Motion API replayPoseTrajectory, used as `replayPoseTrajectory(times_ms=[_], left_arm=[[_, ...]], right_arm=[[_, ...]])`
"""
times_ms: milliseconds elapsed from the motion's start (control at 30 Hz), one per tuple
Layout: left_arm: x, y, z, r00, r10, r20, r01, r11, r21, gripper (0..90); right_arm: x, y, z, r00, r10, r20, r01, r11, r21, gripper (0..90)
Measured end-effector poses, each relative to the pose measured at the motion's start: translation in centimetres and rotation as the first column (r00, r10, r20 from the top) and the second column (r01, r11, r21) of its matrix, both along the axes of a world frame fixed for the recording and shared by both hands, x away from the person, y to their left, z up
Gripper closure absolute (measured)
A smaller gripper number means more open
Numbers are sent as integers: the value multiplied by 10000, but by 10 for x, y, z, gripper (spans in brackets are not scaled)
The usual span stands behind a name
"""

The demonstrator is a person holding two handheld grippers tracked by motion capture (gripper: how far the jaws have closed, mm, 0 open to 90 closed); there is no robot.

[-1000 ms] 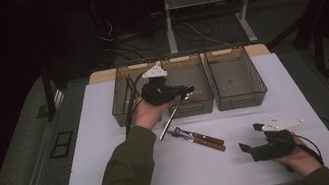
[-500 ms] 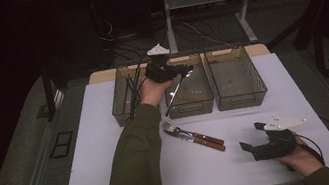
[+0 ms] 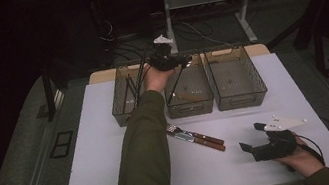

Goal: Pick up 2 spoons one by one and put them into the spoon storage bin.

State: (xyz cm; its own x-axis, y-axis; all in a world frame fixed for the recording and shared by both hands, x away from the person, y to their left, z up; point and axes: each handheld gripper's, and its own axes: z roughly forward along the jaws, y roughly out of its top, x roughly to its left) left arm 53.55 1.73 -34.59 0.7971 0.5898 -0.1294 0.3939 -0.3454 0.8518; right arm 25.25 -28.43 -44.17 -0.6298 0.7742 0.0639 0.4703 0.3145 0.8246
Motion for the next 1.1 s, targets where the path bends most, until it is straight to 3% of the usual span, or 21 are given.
replayPoseTrajectory(times_ms=[67, 167, 200, 433, 667, 967, 1100], left_arm=[[2, -4, -4, 10000, -1, 89, 0, 9999, 119, 879], [1, -8, -8, 9990, 427, 145, -431, 9987, 271, 856], [1, -8, -8, 9987, 497, 151, -501, 9984, 277, 786], [-10, -1, -8, 9997, 215, 66, -217, 9994, 266, 658], [-30, 4, -8, 9999, -96, -46, 96, 10000, -24, 580], [-59, 13, -4, 9990, -445, 85, 446, 9990, -69, 485], [-75, 18, -5, 9993, -341, 122, 345, 9989, -317, 452]], right_arm=[[0, 0, 0, 10000, 10, 25, -10, 10000, -23, 116], [1, 0, 0, 10000, 6, 17, -6, 10000, 11, 116], [1, 0, 0, 10000, 3, 25, -3, 10000, 10, 116], [0, 0, 1, 10000, -46, 10, 46, 10000, 71, 116], [2, 1, 0, 10000, 23, 13, -23, 10000, -22, 116], [2, 3, -1, 9999, 108, 6, -108, 9999, -111, 116], [2, 3, -1, 9999, 114, -48, -114, 9998, -140, 116]])
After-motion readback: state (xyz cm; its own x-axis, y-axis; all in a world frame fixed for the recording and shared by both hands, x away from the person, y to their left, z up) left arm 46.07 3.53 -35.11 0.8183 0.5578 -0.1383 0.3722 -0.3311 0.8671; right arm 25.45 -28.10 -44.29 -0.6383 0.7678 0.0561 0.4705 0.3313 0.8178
